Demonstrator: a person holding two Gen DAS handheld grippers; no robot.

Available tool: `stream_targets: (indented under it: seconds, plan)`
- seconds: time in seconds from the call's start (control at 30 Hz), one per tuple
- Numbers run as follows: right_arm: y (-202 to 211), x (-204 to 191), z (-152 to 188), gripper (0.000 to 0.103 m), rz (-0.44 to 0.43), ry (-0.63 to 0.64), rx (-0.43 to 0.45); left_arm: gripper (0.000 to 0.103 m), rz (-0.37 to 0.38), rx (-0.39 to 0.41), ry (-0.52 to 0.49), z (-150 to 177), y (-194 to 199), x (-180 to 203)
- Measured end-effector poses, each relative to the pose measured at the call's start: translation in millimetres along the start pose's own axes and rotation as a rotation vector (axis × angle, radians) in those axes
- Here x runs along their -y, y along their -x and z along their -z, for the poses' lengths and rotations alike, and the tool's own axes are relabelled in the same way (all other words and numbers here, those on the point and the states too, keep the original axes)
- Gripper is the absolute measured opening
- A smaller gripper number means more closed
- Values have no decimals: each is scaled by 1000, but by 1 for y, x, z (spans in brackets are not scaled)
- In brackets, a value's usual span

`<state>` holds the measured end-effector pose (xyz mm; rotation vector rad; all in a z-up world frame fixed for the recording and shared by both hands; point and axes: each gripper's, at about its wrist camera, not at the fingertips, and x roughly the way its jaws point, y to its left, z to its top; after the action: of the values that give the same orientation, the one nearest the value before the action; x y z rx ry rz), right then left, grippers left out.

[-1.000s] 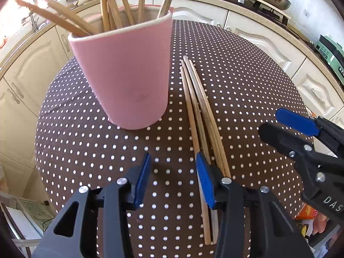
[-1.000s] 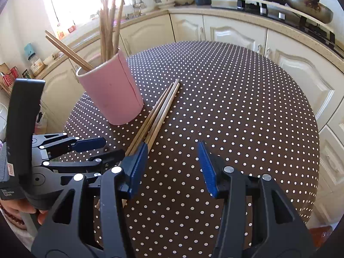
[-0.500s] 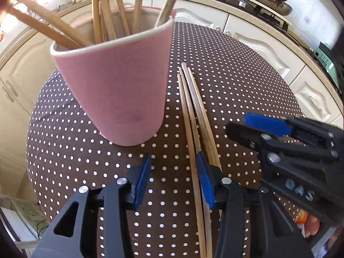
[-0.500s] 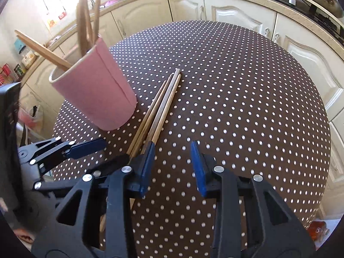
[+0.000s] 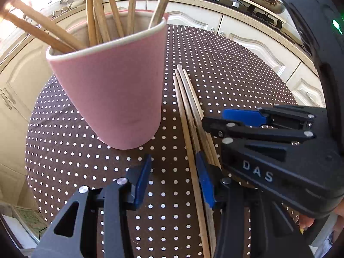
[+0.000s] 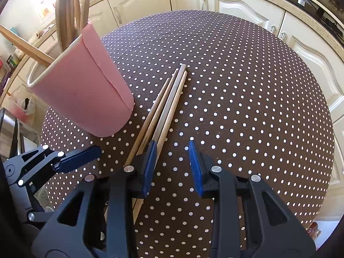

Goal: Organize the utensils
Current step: 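Lower the right gripper onto a loose wooden chopstick and close on it, then lift the chopstick upright with the right gripper and carry it over the pink cup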

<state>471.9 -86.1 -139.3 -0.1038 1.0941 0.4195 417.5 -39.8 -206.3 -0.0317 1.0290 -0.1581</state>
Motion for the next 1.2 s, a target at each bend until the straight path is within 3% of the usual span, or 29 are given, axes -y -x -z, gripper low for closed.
stream_targets:
  seconds: [0.33,0.57,0.63,0.7,0.73,0.87,1.2]
  plan:
    - [-15,-10,-24,31,47,26,-32,43,-20,5,-29,7,6,-7]
    - [-14,-22,-19,30,47,81,-67,43,-45,-5,-31,3,3,1]
    - [-16,-27,-20,17,94,114,-70,43,-69,-12,-46,-2,0,9]
    - [-16,-30,-19,12,83,126,-77,43,-83,-16,-57,-5,-2,13]
    - [-16,-28,-20,12,70,120,-83,42,-83,-18,-54,-6,-3,14]
    - [-14,-9,-15,7,28,112,-93,9,-72,-24,-44,-10,-3,18]
    - [4,13,17,6,-14,126,-132,5,26,-78,9,-4,8,7]
